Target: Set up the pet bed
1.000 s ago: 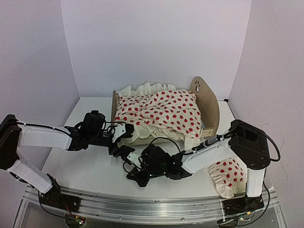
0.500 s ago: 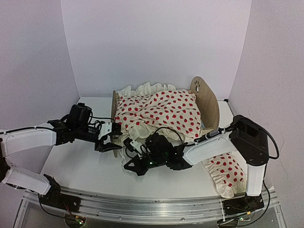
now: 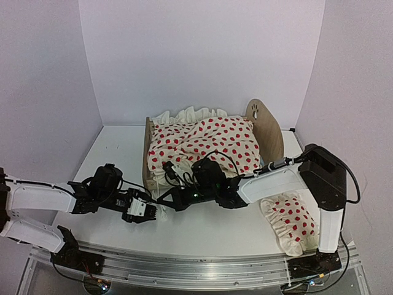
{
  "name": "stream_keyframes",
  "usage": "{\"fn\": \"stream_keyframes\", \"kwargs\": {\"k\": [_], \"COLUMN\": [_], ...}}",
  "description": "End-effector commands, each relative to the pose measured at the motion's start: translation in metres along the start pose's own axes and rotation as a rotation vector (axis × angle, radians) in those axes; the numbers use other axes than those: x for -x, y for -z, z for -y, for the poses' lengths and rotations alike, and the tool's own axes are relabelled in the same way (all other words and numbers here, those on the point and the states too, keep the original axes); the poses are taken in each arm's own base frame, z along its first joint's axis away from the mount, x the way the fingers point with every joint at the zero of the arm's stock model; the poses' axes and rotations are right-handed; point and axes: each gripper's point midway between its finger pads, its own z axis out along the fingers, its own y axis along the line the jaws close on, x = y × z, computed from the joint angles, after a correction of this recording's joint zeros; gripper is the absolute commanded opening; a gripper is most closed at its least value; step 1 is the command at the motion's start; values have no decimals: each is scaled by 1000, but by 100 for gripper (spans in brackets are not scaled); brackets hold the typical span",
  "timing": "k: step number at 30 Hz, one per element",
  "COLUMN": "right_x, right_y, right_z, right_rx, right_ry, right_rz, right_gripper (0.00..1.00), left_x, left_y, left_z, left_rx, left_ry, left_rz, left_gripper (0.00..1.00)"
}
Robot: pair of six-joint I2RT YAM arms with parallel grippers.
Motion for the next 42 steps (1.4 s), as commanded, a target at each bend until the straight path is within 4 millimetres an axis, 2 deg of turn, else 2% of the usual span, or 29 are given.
{"fn": "stream_keyframes", "kwargs": {"k": [1, 4, 7, 11, 13, 17, 21, 26, 31, 36, 38, 40, 42], "right_x": [25, 24, 25, 27, 27, 30, 31, 32, 32, 33, 37, 42, 51], "right_y": [5, 7, 8, 7, 7, 8, 9, 7, 8, 7, 9, 15, 25], "right_z": [-25, -19, -19, -21, -21, -23, -24, -25, -26, -23, -14, 5, 25], "right_rx": [70, 58, 61, 75, 76, 79, 78, 85, 90, 81, 32, -73, -201], "right_ry": [27, 0, 4, 9, 10, 18, 22, 23, 27, 18, -9, -46, -64], "right_rz": [49, 47, 48, 45, 46, 52, 55, 54, 53, 56, 75, 105, 152], "right_gripper": [0, 0, 0, 0, 0, 0, 0, 0, 0, 0, 1, 12, 18], "left_x": [16, 24, 26, 6, 2, 15, 15, 16, 13, 14, 12, 9, 3], "left_y": [7, 17, 30, 39, 36, 30, 26, 20, 17, 19, 21, 25, 30], "left_z": [-57, -55, -57, -79, -83, -69, -58, -67, -65, -68, -72, -77, -83], "left_rx": [189, 210, 251, 331, 311, 209, 176, 162, 151, 161, 172, 183, 203], "left_ry": [62, 62, 93, 221, 237, 176, 132, 137, 124, 134, 189, 308, 475], "left_rz": [11, 43, 53, 14, 9, 74, 86, 92, 79, 76, 57, 25, -17], "left_gripper": [43, 41, 43, 46, 49, 50, 50, 36, 26, 1, 0, 0, 0]}}
